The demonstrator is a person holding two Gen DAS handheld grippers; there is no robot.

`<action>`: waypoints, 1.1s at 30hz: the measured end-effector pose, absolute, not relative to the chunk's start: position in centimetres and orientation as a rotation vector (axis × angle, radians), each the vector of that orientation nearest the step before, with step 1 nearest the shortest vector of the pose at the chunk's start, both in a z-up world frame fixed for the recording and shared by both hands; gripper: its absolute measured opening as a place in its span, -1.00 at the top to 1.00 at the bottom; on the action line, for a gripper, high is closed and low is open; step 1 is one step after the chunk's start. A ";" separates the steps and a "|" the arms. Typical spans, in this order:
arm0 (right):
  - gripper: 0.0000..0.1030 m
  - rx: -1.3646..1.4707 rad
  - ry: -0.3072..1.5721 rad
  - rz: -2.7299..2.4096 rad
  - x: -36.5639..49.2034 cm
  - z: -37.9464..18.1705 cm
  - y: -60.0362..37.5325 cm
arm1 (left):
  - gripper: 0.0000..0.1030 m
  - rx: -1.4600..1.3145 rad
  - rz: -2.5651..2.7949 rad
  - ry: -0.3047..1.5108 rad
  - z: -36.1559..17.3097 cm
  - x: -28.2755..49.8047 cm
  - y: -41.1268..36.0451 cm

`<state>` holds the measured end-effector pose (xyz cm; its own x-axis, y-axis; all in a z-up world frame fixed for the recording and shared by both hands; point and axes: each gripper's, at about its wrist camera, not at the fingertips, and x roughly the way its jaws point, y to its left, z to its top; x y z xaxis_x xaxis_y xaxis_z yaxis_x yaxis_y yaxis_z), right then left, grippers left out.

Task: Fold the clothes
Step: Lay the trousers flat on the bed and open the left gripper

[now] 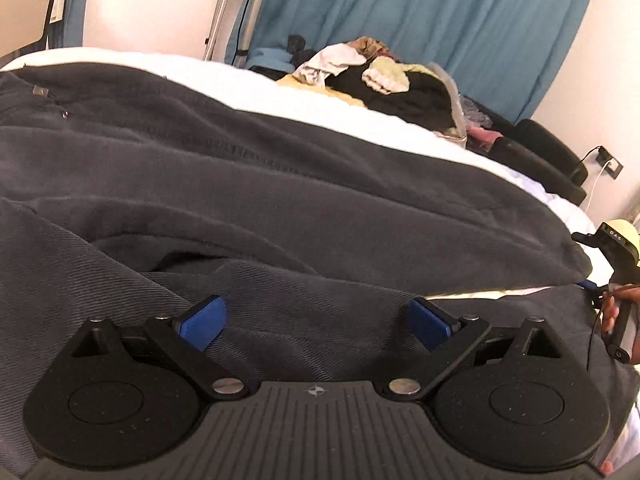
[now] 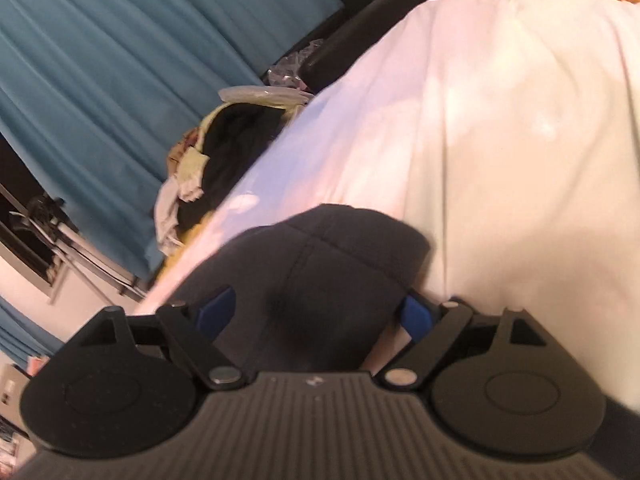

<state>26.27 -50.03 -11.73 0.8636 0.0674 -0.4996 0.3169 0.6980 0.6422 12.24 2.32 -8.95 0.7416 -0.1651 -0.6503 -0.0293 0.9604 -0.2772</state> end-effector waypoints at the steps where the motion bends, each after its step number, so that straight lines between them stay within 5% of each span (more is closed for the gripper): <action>1: -0.64 0.792 0.510 -0.154 26.5 -12.0 -50.2 | -0.94 -0.274 -0.074 0.735 -9.1 12.4 2.2; 2: -0.60 0.790 0.496 -0.161 26.7 -12.3 -50.3 | -0.94 -0.267 -0.073 0.735 -9.1 12.5 2.1; 4: -0.03 0.778 0.476 -0.179 27.1 -12.5 -50.4 | -0.97 -0.256 -0.071 0.734 -9.2 12.6 1.9; 6: 0.30 0.762 0.463 -0.188 27.4 -12.1 -50.3 | -0.98 -0.250 -0.071 0.734 -9.3 12.6 1.8; 9: 0.53 0.754 0.421 -0.157 27.4 -10.9 -49.8 | -0.98 -0.242 -0.072 0.734 -9.3 12.6 1.8; 17: 0.59 0.689 0.149 -0.072 23.8 -4.0 -47.5 | -0.98 -0.252 -0.078 0.731 -9.1 12.1 2.2; 22: 0.59 0.869 0.566 -0.357 22.3 -11.7 -51.5 | -0.98 -0.262 -0.077 0.733 -9.0 12.0 2.3; 25: 0.59 1.028 0.542 -0.352 20.6 -13.4 -53.0 | -0.98 -0.265 -0.075 0.734 -9.1 12.1 2.3; 30: 0.57 0.749 0.294 -0.207 19.9 -7.4 -50.1 | -0.98 -0.268 -0.079 0.729 -9.1 12.1 2.3; 33: 0.50 0.706 0.421 -0.281 20.3 -9.2 -50.4 | -0.98 -0.265 -0.080 0.726 -9.1 12.2 2.3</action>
<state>20.29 -50.45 -9.19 0.8800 -0.1073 -0.4626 0.3860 0.7291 0.5652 12.18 2.34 -9.15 0.7461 -0.1638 -0.6454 -0.0194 0.9635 -0.2670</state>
